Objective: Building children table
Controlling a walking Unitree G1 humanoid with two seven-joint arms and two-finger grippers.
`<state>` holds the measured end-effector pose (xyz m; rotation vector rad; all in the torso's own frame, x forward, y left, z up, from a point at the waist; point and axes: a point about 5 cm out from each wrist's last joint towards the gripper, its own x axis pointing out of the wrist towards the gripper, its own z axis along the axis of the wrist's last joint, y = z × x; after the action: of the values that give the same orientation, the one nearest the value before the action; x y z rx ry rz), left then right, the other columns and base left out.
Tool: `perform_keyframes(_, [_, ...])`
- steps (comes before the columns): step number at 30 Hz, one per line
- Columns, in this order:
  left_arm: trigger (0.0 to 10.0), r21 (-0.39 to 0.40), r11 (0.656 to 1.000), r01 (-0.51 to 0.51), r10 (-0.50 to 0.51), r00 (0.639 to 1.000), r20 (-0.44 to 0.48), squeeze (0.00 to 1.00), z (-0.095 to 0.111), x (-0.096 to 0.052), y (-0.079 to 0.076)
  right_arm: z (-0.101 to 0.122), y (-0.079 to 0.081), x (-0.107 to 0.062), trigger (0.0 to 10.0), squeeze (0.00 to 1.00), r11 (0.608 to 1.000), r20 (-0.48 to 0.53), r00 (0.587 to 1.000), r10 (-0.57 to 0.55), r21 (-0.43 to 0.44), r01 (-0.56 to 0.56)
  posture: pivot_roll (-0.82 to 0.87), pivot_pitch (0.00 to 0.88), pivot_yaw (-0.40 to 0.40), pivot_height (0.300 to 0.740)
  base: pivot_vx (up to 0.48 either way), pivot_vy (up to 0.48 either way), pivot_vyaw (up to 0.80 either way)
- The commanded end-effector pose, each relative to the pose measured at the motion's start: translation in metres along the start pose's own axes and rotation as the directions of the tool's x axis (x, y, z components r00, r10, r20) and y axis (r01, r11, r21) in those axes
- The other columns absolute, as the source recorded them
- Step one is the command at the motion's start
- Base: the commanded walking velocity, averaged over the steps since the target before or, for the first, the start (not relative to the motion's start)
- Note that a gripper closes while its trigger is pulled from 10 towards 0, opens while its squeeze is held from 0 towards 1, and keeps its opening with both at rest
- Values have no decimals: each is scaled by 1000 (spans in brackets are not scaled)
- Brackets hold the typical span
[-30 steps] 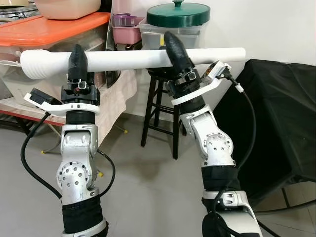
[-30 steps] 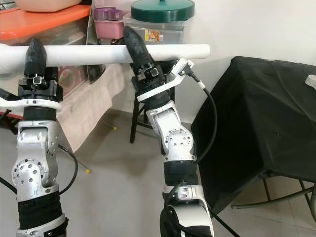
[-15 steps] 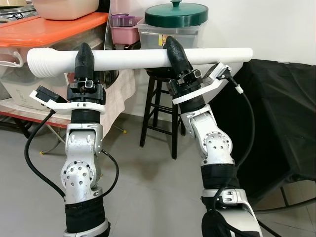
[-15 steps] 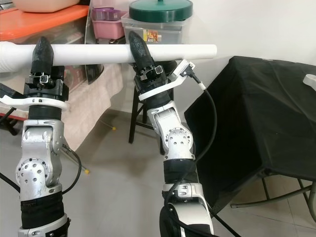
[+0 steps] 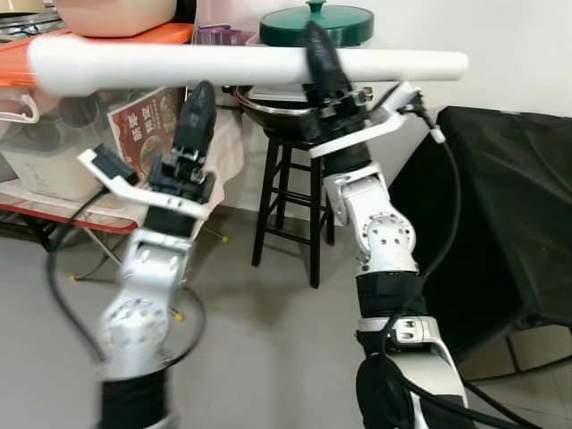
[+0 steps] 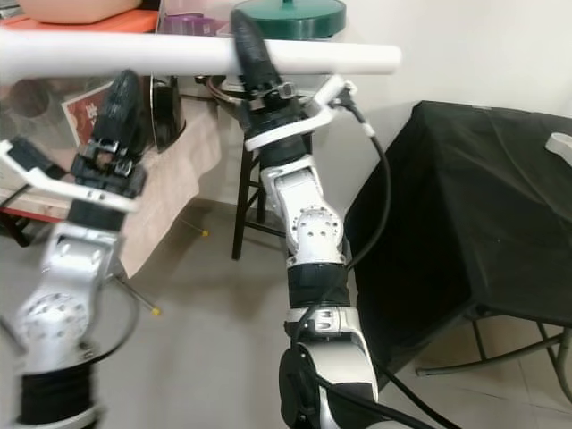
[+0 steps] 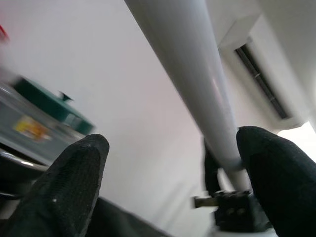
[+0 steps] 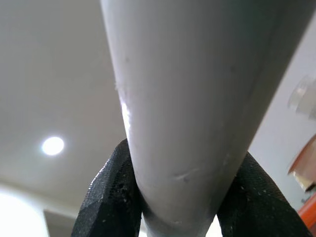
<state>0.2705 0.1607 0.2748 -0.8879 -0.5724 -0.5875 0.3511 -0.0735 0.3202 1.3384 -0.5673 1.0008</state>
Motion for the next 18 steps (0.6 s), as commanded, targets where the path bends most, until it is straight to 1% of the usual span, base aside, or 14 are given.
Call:
perform_keyframes(1, [10000,90,995,53,-49,997,-51,1000,1,-4,-5,1,7,9,0,0,999,9,999,39,-3,-39,60,0,-7,740,0,0,0])
perform_keyframes(2, [10000,90,995,53,-49,997,-51,1000,1,-4,-5,1,7,9,0,0,999,9,999,39,-3,-39,60,0,-7,740,0,0,0])
perform_keyframes(3, [10000,338,935,108,-52,984,-173,1000,12,-14,-3,11,9,11,0,0,997,4,999,51,-63,-51,65,0,-16,740,0,0,0])
perform_keyframes(5, [10000,426,894,137,-45,975,-218,1000,16,-17,-2,15,10,12,0,0,995,-1,999,55,-87,-54,65,0,-16,740,0,0,0])
perform_keyframes(6, [10000,564,803,193,-26,957,-290,1000,20,-17,-2,19,10,12,0,0,987,-26,999,47,-155,-51,64,0,-15,740,0,0,0])
perform_keyframes(7, [10000,716,639,280,6,929,-369,1000,25,-14,-4,24,8,12,0,0,965,-70,997,26,-259,-43,74,0,-22,740,0,0,0])
perform_keyframes(8, [10000,716,639,280,6,929,-369,1000,25,-14,-4,24,8,12,0,0,965,-70,997,26,-259,-43,74,0,-22,740,0,0,0])
perform_keyframes(9, [10000,757,575,309,15,922,-388,1000,27,-12,-5,26,7,12,0,0,954,-86,996,15,-296,-40,74,0,-22,740,0,0,0])
perform_keyframes(10, [10000,803,481,352,25,910,-414,1000,29,-7,-8,27,6,13,0,0,926,-135,991,-7,-376,-45,74,0,-23,740,0,0,0])
perform_keyframes(11, [10000,840,289,460,38,871,-490,1000,29,-1,-13,22,5,14,0,0,850,-251,967,-47,-518,-92,64,0,-18,740,0,0,0])
perform_keyframes(12, [10000,840,289,460,38,871,-490,1000,29,-1,-13,22,5,14,0,0,850,-251,967,-47,-518,-92,64,0,-18,740,0,0,0])
perform_keyframes(14, [10000,811,40,583,68,808,-585,1000,26,7,-19,12,2,11,0,0,707,-421,898,-130,-674,-214,56,0,-13,740,0,0,0])
perform_keyframes(15, [10000,783,-11,622,64,782,-620,1000,22,9,-22,8,0,8,0,0,648,-486,858,-166,-710,-277,55,0,-13,740,0,0,0])
perform_keyframes(18, [10000,758,-39,651,58,759,-648,1000,19,11,-25,5,-2,4,0,0,602,-536,821,-196,-727,-330,55,0,-13,740,0,0,0])
